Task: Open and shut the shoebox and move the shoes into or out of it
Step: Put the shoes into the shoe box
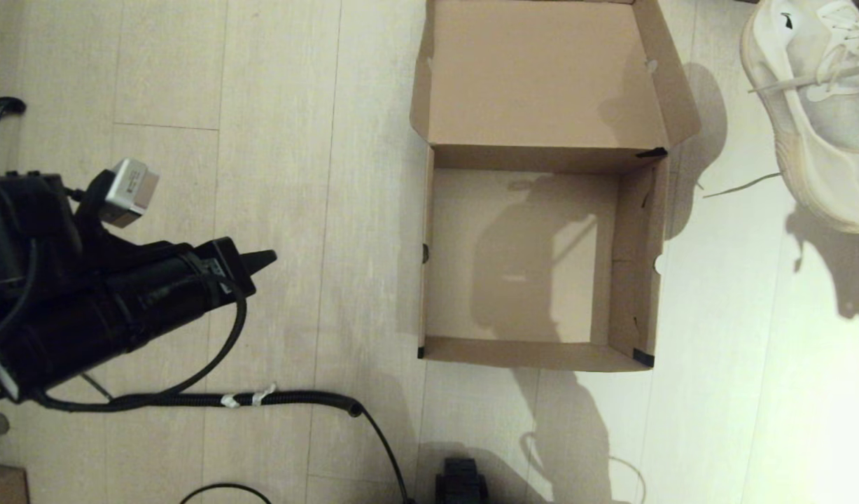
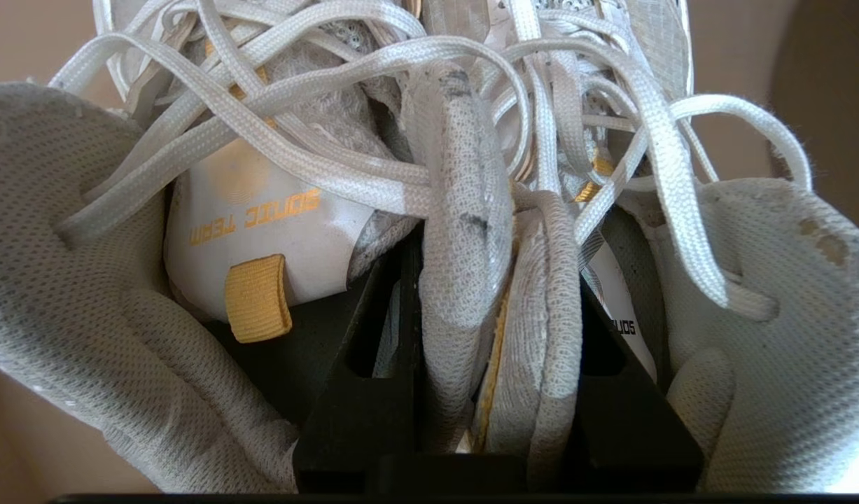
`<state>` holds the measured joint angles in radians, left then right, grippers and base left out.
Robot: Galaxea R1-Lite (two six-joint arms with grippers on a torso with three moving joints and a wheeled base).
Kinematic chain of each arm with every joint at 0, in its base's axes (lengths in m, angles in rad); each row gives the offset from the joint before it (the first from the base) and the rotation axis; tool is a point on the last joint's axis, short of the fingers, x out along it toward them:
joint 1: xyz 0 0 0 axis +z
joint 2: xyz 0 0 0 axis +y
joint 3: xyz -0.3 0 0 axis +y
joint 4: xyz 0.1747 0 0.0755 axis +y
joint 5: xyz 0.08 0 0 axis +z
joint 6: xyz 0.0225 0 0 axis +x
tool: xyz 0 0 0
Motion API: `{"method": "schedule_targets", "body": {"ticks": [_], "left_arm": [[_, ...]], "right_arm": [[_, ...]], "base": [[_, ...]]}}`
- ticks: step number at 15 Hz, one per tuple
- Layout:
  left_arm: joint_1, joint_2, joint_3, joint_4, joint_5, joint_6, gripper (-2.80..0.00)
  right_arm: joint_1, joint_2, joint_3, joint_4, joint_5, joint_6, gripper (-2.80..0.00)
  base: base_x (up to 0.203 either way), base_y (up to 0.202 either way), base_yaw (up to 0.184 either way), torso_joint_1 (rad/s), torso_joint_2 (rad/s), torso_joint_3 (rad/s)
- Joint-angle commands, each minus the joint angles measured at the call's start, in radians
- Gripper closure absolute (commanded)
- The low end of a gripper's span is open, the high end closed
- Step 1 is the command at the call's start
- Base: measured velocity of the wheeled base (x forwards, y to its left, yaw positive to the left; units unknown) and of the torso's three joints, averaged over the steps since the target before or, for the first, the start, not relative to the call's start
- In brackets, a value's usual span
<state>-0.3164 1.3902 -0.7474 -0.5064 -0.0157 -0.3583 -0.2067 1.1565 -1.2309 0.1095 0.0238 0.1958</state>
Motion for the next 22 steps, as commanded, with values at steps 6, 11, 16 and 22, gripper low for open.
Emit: {"method": "schedule_targets", "body": {"ticks": [6,11,16,22], "left_arm": [[0.0,0.007,0.002,-0.001,0.013,-0.001,0.0],[0.0,0.062,-0.003,-0.004,0.046,-0.001,0.0],[0.0,0.175,-0.043,-0.019,0.061,0.001,0.0],[0.0,0.231,-0.096,-0.02,0.062,0.005,0.0]], "right_arm": [[0.169,-0.158,-0.022,0.259,0.218,0.164,0.0],[0.32,-0.176,0.089,0.308,0.276,0.182,0.0],[0.454,-0.153,0.32,0.035,0.271,0.172,0.0],[0.547,-0.045,0.477,-0.242,0.183,0.083,0.0]], "base": [[0.0,0.0,0.0,0.0,0.0,0.0],[0.0,0.0,0.0,0.0,0.0,0.0],[0.0,0.0,0.0,0.0,0.0,0.0],[0.0,0.0,0.0,0.0,0.0,0.0]]}}
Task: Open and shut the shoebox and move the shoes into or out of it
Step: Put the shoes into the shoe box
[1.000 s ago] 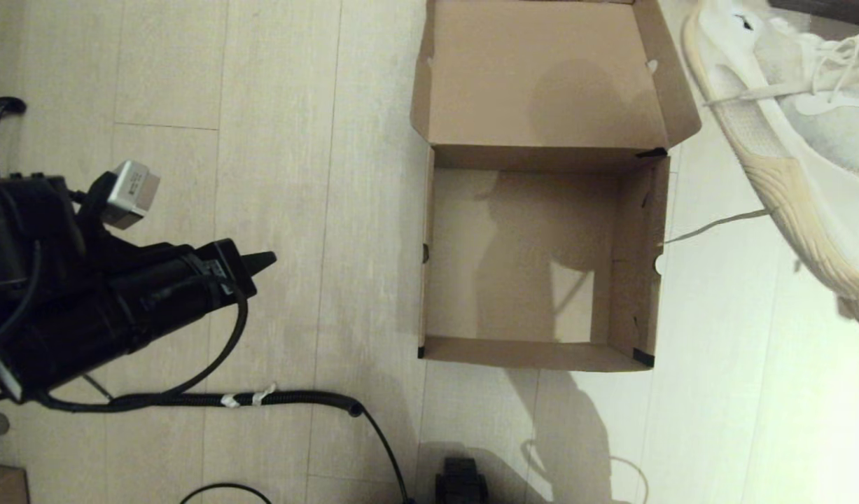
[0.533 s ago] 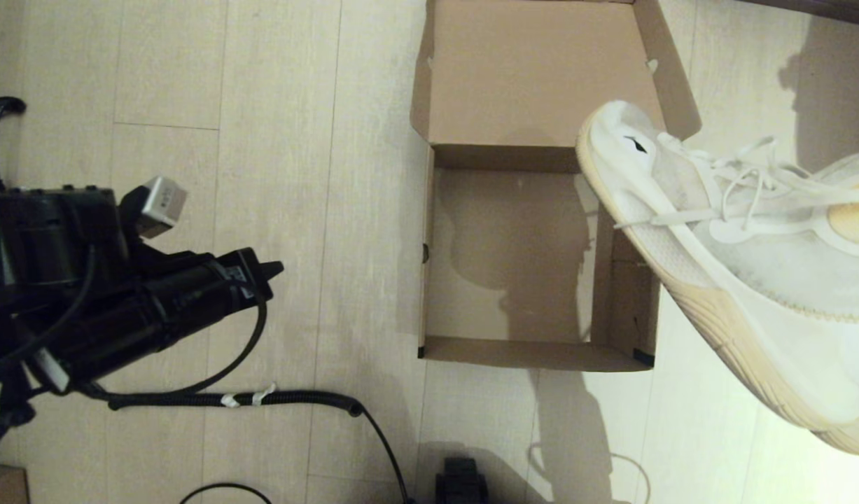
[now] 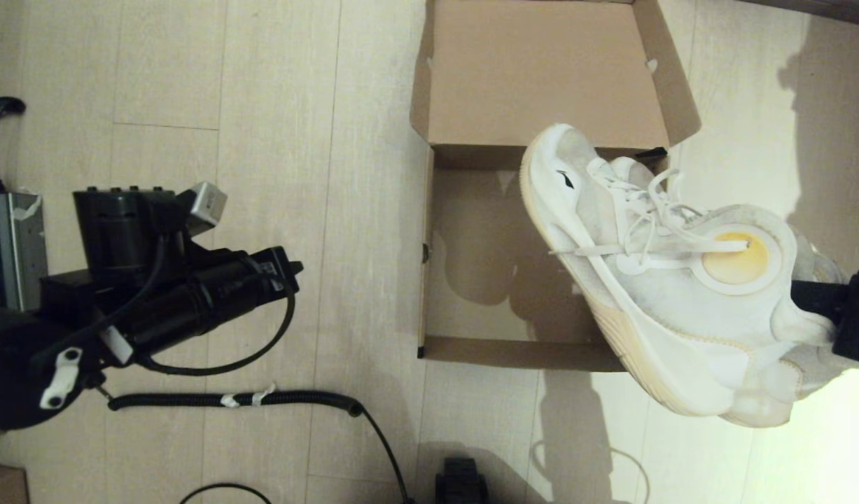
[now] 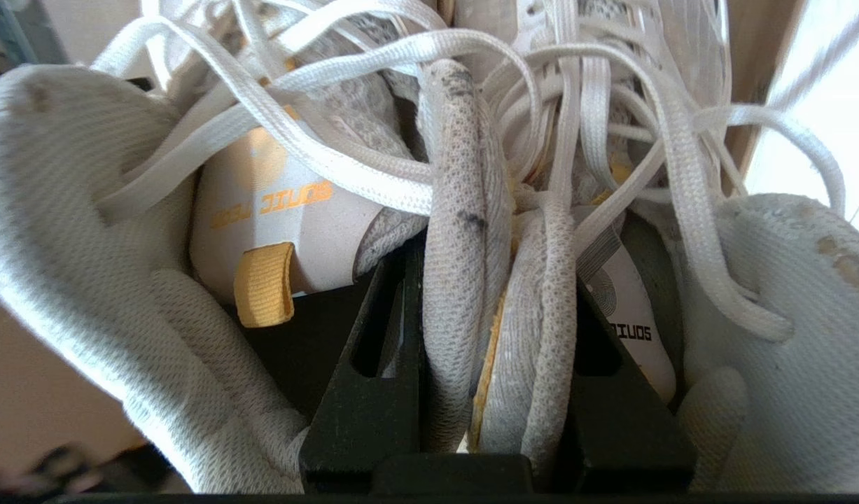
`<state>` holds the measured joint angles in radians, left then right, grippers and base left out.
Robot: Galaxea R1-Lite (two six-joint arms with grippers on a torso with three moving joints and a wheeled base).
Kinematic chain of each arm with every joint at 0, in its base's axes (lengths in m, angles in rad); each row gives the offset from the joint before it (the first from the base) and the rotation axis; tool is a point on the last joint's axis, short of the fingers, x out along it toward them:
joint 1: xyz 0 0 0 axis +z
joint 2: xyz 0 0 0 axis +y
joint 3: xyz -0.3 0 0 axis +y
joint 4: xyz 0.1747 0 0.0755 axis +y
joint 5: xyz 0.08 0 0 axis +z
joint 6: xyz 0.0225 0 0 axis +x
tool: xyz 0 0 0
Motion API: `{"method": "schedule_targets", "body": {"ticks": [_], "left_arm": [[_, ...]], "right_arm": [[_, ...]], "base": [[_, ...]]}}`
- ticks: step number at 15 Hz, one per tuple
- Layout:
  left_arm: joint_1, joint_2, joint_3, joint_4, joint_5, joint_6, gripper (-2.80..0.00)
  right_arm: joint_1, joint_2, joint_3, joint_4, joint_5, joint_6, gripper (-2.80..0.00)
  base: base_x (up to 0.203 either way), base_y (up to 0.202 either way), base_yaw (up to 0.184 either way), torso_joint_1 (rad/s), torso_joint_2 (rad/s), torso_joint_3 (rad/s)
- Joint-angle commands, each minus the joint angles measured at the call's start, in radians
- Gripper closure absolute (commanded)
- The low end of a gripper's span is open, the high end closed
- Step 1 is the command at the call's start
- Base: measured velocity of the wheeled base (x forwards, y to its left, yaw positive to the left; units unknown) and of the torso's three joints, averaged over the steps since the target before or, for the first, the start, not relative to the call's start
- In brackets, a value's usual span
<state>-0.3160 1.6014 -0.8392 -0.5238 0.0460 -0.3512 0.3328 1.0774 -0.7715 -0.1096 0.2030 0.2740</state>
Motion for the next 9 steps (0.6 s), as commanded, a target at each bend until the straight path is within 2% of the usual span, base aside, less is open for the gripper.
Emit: {"method": "schedule_targets", "body": {"ticks": [1,5,9], "left_arm": [[0.001,0.023,-0.005,-0.002,0.0,-0.002,0.0],[0.008,0.035,-0.008,-0.005,-0.001,-0.002,0.0],[0.015,0.035,-0.014,-0.007,-0.001,-0.002,0.0]], "right_arm": [[0.041,0.068,0.045,-0.074,-0.045,-0.024,0.0],[0.117,0.176,0.107,-0.269,-0.136,-0.067,0.0],[0.203,0.322,0.12,-0.442,-0.274,-0.124,0.0]], "base": [[0.0,0.0,0.0,0.0,0.0,0.0],[0.0,0.0,0.0,0.0,0.0,0.0],[0.0,0.0,0.0,0.0,0.0,0.0]]}}
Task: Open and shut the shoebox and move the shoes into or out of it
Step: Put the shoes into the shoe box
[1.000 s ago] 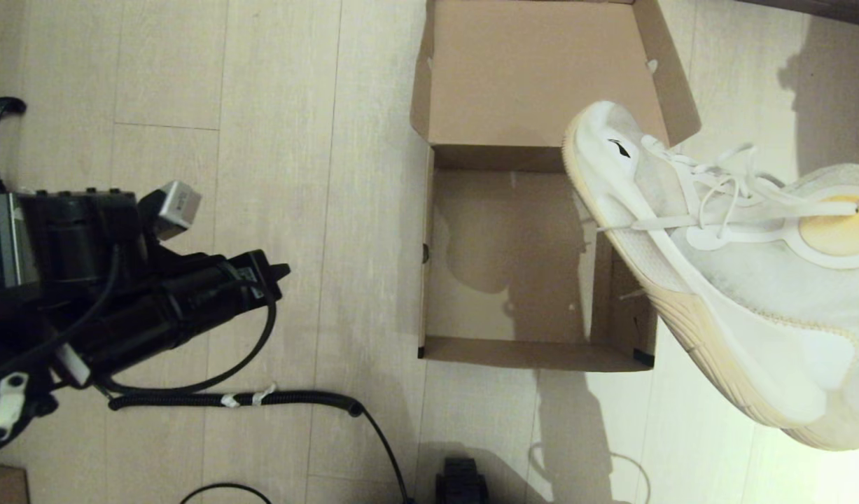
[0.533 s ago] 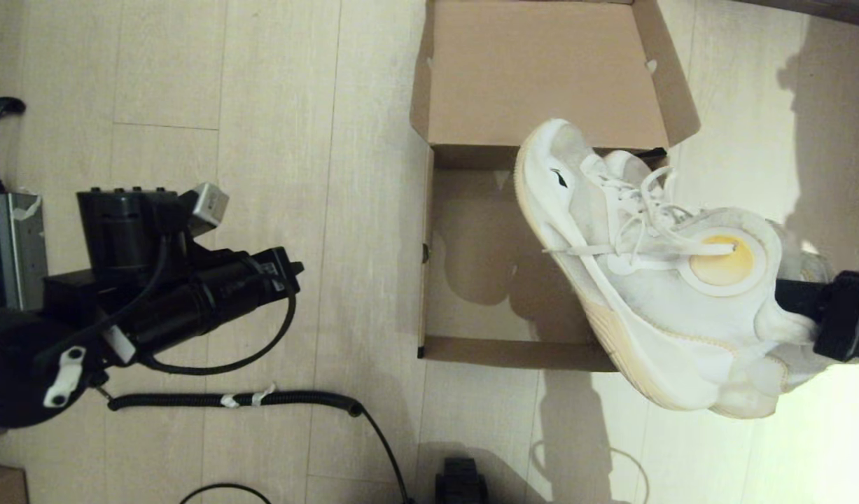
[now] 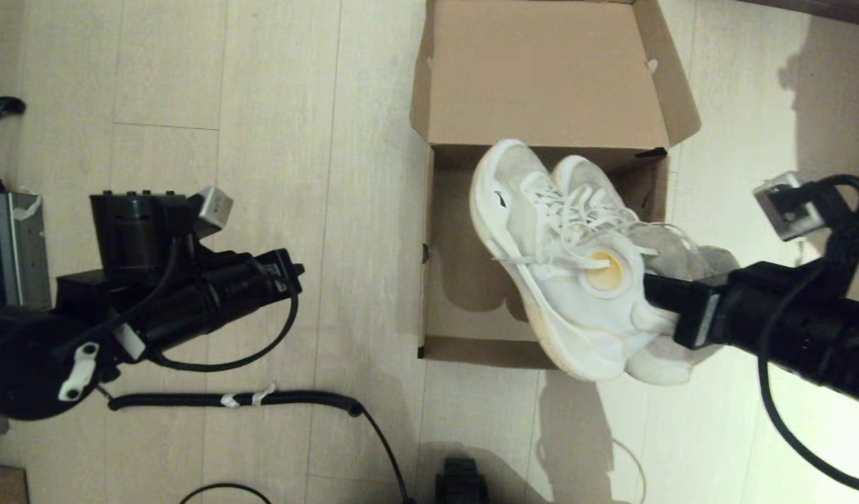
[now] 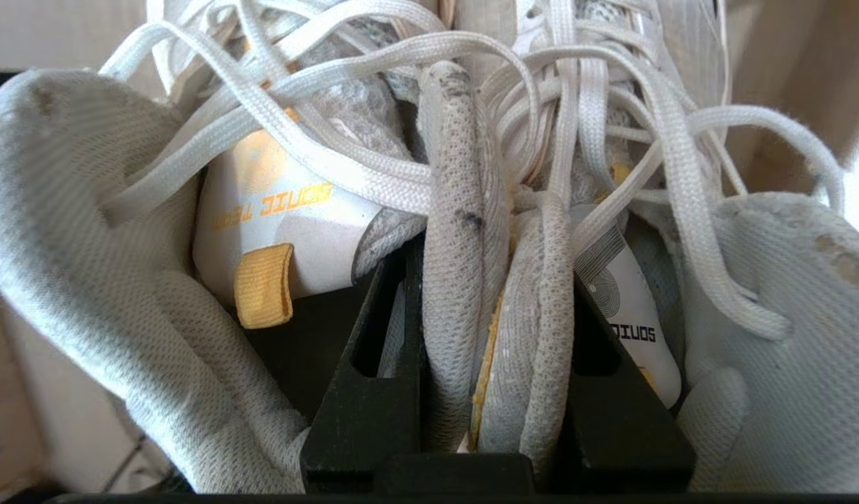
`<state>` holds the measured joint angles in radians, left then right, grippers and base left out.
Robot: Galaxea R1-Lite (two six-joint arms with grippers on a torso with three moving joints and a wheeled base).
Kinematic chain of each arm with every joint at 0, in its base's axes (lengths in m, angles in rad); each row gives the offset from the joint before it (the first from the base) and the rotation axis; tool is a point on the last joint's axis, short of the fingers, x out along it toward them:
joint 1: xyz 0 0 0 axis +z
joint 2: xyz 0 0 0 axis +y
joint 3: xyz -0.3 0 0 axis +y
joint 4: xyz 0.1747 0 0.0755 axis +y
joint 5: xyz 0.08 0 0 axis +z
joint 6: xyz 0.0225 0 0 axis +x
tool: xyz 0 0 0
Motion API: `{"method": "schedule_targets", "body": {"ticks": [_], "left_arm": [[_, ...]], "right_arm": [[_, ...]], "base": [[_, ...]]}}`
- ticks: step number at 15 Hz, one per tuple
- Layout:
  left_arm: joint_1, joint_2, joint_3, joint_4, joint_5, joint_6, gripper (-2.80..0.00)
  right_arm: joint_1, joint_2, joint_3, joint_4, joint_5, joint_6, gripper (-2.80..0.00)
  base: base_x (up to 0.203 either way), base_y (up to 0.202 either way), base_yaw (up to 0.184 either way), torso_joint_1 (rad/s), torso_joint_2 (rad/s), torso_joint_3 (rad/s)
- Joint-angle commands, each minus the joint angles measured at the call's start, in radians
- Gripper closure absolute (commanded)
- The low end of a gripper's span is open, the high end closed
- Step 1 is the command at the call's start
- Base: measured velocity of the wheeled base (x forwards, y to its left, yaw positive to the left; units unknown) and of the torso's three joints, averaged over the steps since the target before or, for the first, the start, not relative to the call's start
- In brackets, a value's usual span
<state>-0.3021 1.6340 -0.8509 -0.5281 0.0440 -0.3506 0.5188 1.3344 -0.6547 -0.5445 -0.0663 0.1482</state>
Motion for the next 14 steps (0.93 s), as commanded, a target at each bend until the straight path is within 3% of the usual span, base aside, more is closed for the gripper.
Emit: {"method": "schedule_targets", "body": {"ticks": [1,5,8,11,14], "left_arm": [[0.005,0.0,-0.002,-0.003,0.0,-0.002,0.0],[0.044,-0.002,0.006,-0.003,-0.005,-0.007,0.0],[0.06,0.003,0.012,-0.003,-0.012,-0.008,0.0],[0.063,0.006,0.021,-0.004,-0.023,-0.01,0.0],[0.067,0.007,0.033,-0.007,-0.024,-0.01,0.0]], "right_arm": [[0.034,0.096,0.003,-0.041,-0.034,-0.011,0.0],[0.069,0.231,0.01,-0.208,-0.111,-0.05,0.0],[0.072,0.308,0.021,-0.331,-0.119,-0.071,0.0],[0.07,0.359,0.015,-0.369,-0.123,-0.075,0.0],[0.07,0.4,0.012,-0.437,-0.21,-0.108,0.0]], "base": [[0.0,0.0,0.0,0.0,0.0,0.0],[0.0,0.0,0.0,0.0,0.0,0.0],[0.0,0.0,0.0,0.0,0.0,0.0],[0.0,0.0,0.0,0.0,0.0,0.0],[0.0,0.0,0.0,0.0,0.0,0.0]]}}
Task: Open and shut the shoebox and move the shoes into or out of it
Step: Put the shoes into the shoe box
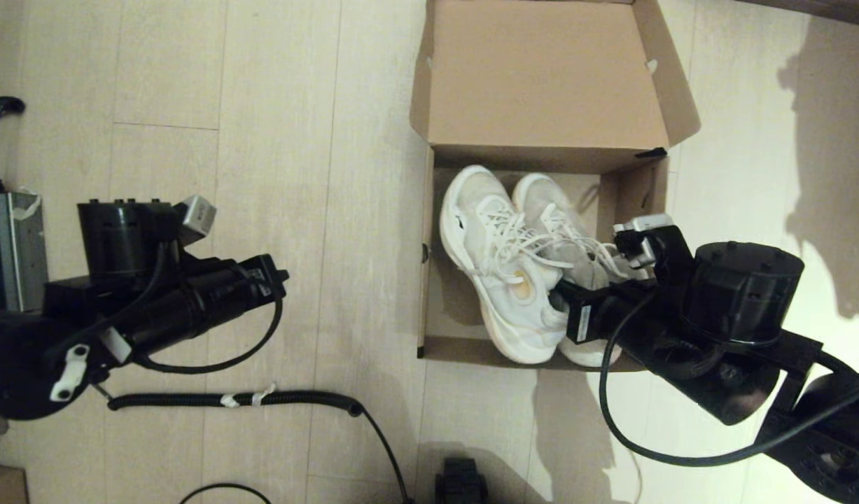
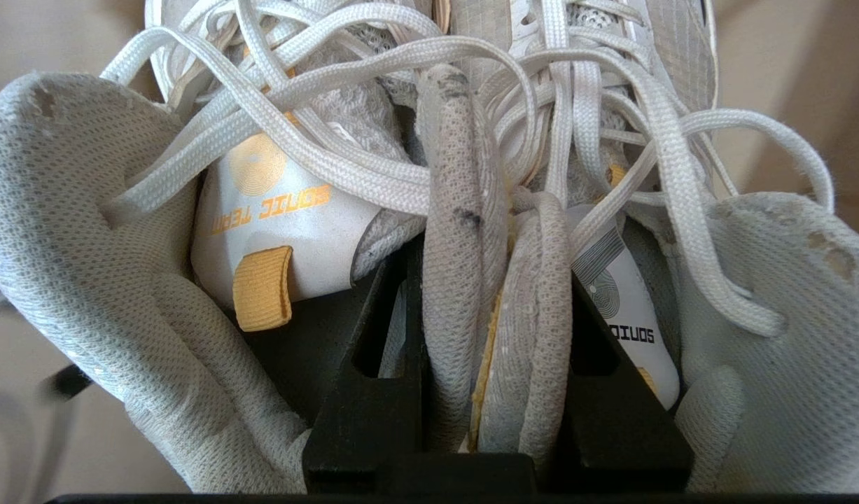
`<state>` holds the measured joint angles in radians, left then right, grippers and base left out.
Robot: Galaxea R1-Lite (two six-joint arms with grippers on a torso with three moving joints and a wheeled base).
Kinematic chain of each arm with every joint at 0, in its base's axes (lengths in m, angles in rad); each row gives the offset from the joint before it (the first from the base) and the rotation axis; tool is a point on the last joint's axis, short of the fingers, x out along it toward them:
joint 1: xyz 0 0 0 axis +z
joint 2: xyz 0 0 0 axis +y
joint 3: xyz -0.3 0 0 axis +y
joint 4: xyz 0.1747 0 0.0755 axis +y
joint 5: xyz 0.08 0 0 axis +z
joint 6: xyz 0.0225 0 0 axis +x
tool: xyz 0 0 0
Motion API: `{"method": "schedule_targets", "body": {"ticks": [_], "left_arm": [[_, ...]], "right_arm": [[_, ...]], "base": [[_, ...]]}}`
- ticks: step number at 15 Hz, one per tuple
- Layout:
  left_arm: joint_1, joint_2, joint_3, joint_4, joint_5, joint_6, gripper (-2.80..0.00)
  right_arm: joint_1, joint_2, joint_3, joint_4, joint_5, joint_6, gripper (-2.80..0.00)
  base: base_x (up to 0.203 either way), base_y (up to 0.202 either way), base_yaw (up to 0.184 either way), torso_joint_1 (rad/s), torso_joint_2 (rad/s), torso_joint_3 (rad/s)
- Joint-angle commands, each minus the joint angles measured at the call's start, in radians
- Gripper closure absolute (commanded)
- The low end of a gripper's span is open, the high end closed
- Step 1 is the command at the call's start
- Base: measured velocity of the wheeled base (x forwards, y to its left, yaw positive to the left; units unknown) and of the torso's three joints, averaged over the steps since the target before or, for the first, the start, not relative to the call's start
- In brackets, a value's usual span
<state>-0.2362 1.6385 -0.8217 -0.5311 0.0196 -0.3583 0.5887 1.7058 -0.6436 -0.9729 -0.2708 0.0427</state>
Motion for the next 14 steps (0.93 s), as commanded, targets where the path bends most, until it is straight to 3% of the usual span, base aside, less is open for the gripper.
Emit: {"method": "schedule_targets", "body": {"ticks": [1,7,8,14], "left_arm": [[0.005,0.003,0.008,-0.004,0.0,-0.002,0.0],[0.008,0.017,0.044,-0.081,-0.007,-0.002,0.0],[0.008,0.016,0.044,-0.081,-0.007,-0.002,0.0],[0.008,0.006,0.044,-0.081,-0.006,-0.001,0.0]], "right_arm": [[0.0,0.031,0.005,-0.012,-0.017,-0.004,0.0],[-0.007,0.05,0.002,-0.013,-0.051,-0.007,0.0],[-0.008,0.055,-0.003,-0.016,-0.057,-0.007,-2.8],[-0.007,0.058,-0.003,-0.018,-0.062,0.002,-2.8]], "base": [[0.0,0.0,0.0,0.0,0.0,0.0],[0.0,0.0,0.0,0.0,0.0,0.0],[0.0,0.0,0.0,0.0,0.0,0.0],[0.0,0.0,0.0,0.0,0.0,0.0]]}}
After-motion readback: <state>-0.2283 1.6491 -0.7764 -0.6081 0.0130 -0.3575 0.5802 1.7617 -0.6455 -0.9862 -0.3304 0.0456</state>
